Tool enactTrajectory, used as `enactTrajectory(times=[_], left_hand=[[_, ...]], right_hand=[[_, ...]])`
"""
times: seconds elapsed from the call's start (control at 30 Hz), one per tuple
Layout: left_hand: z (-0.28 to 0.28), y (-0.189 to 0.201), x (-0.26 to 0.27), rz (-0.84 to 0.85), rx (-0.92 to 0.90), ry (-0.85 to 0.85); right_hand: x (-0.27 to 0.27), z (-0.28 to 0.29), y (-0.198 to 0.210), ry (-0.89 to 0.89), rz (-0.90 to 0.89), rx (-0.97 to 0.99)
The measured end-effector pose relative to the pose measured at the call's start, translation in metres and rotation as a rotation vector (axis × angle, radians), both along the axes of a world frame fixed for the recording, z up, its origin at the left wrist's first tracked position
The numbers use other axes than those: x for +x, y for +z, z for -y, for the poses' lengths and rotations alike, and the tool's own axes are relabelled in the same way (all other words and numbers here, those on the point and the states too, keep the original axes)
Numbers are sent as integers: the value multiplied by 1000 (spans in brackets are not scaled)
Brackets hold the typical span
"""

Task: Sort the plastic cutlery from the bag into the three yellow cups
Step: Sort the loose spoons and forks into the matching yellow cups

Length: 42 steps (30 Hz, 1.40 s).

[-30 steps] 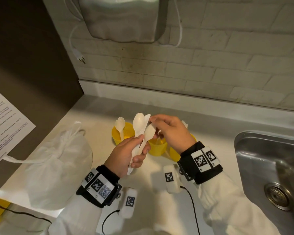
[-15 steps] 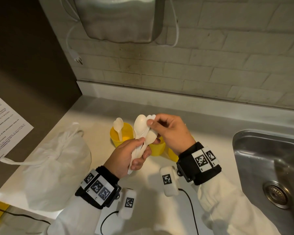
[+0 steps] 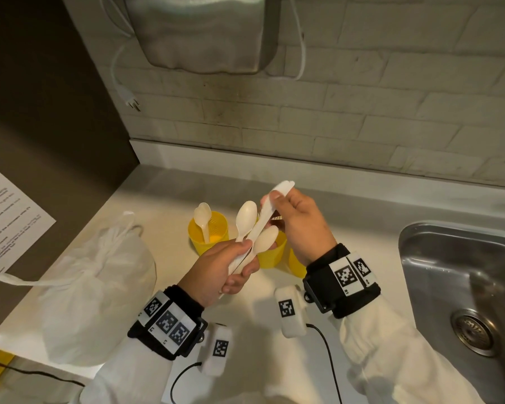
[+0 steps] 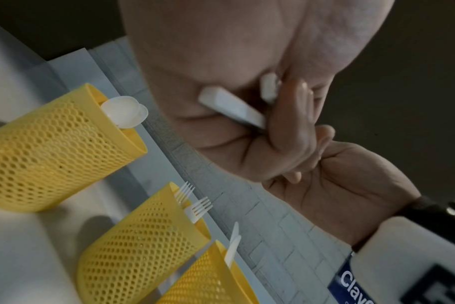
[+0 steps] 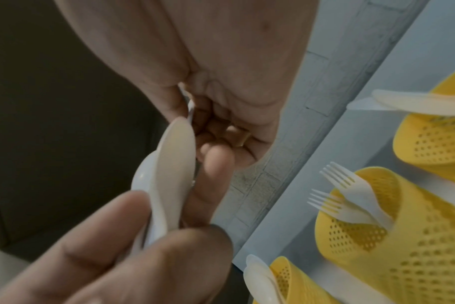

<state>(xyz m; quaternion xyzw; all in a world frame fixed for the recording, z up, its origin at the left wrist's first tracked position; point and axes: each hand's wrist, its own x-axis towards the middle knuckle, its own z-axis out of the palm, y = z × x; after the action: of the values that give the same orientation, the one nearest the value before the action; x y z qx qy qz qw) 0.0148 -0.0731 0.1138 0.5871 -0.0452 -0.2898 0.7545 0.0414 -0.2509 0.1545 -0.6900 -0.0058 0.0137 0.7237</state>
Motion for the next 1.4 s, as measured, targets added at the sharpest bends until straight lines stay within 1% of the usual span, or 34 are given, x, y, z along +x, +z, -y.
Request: enactTrajectory(times=[0.07, 0.17, 0.27, 0.3, 0.33, 0.37, 0.4, 0.43, 0.47, 0.5, 0.53, 0.57, 0.6, 0.67, 0.77, 0.83, 0.9, 0.93, 1.0, 1.07, 1.13, 1.2, 1.27, 1.3, 1.37, 1.4], left_hand=[[0, 0, 0, 8, 34, -9], [-1, 0, 0, 0, 52, -4], [-1, 1, 1, 0, 55, -10], [0, 3, 1, -22, 41, -13], [0, 4, 2, -50, 24, -16], [1, 5, 2, -73, 7, -16], [2, 6, 3, -80, -1, -10], [3, 7, 3, -68, 5, 1], [3, 7, 2, -36, 25, 14], [4, 8, 1, 4, 47, 25], [4, 9, -1, 40, 61, 32], [5, 11, -3, 68, 71, 40], [6, 14, -5, 97, 91, 47], [8, 20, -8, 160, 161, 56], [6, 20, -10, 246, 227, 75], [2, 16, -10, 280, 223, 62], [-1, 13, -9, 237, 170, 24], [-2, 12, -8, 203, 141, 4], [-2, 12, -8, 167, 108, -29], [-1, 14, -9, 186, 125, -29], [2, 16, -12, 215, 152, -13], [4, 17, -13, 224, 175, 10], [4, 14, -10, 263, 249, 19], [3, 13, -9, 300, 302, 11], [3, 11, -8, 387, 404, -12], [5, 12, -9, 421, 427, -15]], right_hand=[[1, 0, 1, -63, 14, 142], [1, 2, 7, -161, 31, 426], [3, 11, 18, -297, 134, 659], [3, 16, 20, -353, 178, 699], [4, 20, 23, -396, 211, 689], [4, 25, 23, -418, 224, 622], [3, 30, 24, -406, 220, 506], [0, 33, 25, -371, 197, 336], [-1, 34, 23, -317, 166, 123], [-4, 34, 21, -236, 141, -101], [-8, 32, 19, -130, 119, -280], [-11, 29, 17, -26, 102, -393], [-13, 26, 14, 56, 91, -437], [-17, 23, 10, 137, 84, -395], [-19, 22, 10, 144, 80, -304], [-18, 24, 9, 164, 77, -172], [-15, 25, 7, 156, 96, -91], [-13, 24, 5, 135, 111, -107], [-11, 20, 3, 69, 152, -215], [-9, 12, -2, 4, 176, -300], [-10, 4, -3, -33, 162, -364], [-14, -2, 0, -28, 120, -370], [-19, -4, 7, 10, 72, -295], [-21, -6, 10, 24, 84, -306], [-20, -7, 9, 13, 163, -443], [-18, -7, 5, -13, 192, -509]])
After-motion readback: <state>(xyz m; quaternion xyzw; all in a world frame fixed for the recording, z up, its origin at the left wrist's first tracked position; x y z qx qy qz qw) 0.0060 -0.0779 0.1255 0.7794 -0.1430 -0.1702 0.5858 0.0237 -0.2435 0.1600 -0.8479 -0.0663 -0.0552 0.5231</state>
